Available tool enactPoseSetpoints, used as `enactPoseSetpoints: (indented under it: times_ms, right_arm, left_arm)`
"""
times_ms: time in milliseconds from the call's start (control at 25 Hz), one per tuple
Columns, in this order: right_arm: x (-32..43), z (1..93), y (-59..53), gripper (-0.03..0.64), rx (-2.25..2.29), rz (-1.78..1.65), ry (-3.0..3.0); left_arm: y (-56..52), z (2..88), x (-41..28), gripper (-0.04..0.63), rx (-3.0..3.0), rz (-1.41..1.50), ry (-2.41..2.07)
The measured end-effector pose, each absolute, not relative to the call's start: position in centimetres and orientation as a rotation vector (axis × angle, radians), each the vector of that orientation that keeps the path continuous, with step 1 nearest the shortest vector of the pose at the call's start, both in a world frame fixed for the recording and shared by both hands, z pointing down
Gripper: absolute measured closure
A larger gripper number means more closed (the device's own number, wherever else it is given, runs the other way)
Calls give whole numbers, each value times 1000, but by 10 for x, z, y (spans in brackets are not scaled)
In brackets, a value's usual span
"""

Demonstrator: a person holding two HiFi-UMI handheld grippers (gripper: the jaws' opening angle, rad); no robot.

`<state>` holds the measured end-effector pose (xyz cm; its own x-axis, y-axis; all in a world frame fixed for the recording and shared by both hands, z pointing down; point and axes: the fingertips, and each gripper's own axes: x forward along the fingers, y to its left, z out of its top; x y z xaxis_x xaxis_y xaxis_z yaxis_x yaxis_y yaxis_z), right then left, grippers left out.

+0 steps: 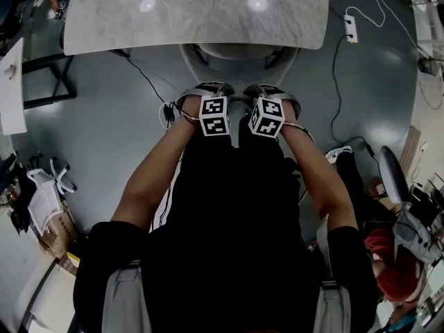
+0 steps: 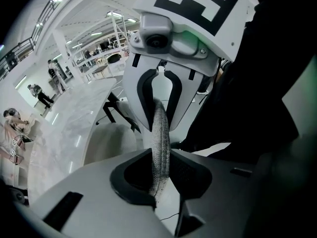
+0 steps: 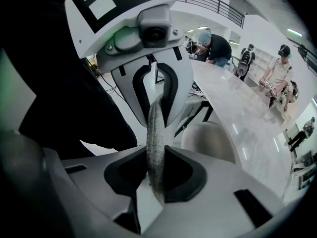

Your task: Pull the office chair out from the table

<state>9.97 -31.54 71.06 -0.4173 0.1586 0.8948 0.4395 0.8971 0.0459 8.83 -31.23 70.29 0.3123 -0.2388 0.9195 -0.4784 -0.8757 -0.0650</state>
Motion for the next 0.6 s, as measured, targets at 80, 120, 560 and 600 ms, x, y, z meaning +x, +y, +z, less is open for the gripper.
enactPoseSetpoints:
  times_ms: [80,120,560,600]
  right_arm:
    - [101,711,-313,525,-437,-335,-1996]
    - [101,711,-312,525,-437,-337,-1992]
    - [100,713,-290,525,-327,-304,-1993]
    - [99,714,-287,525,-315,-293,-1994]
  left_arm:
    - [-310,704,90,511,2356,1591,-656]
    - [-309,704,90,511,2356,1592,-655]
    - [-286,703,89,511,2397,1567,-594]
    - [-282,703,89,511,2405,1563,-585]
